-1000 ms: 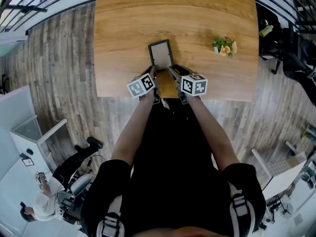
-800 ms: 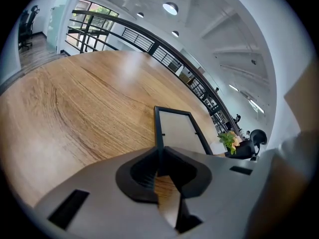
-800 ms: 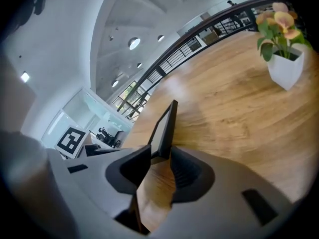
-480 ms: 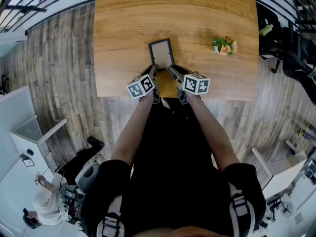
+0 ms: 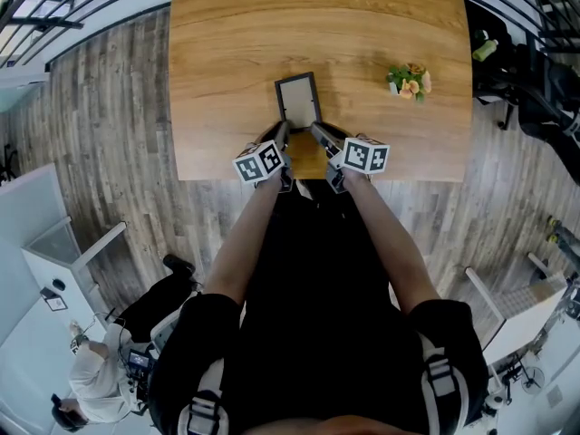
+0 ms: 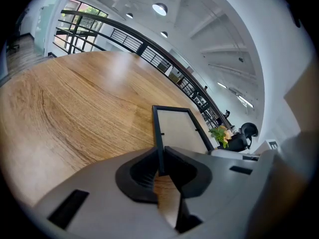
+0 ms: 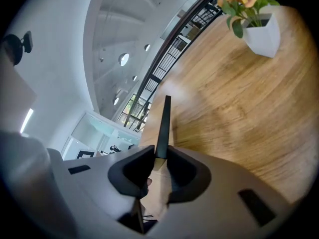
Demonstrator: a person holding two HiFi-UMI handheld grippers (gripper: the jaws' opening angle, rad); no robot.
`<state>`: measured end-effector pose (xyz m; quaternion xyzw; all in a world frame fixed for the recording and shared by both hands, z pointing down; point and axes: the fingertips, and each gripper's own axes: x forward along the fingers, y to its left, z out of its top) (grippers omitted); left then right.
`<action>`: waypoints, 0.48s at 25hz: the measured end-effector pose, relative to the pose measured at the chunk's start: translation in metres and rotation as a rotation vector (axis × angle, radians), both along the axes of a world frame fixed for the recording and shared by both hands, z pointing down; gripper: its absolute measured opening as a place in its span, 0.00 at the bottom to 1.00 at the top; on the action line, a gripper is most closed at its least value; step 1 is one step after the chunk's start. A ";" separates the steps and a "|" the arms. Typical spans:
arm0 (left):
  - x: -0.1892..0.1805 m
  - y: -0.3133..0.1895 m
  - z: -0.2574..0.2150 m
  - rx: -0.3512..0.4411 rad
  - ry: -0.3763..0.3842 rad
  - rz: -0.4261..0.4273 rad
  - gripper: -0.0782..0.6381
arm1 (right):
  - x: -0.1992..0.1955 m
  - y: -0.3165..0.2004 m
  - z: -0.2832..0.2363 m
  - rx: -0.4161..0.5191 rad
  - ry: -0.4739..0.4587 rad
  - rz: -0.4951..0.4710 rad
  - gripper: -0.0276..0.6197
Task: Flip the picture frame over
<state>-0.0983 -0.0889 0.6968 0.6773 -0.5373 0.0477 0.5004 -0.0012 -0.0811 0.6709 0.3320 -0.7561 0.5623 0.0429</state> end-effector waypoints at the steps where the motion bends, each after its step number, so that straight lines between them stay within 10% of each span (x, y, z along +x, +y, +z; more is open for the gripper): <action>1: 0.000 0.000 0.000 0.000 -0.007 0.003 0.19 | -0.001 0.000 -0.002 0.016 0.007 -0.006 0.17; 12: 0.009 0.001 0.002 -0.021 -0.062 0.077 0.27 | 0.007 -0.003 -0.012 0.135 0.116 -0.068 0.16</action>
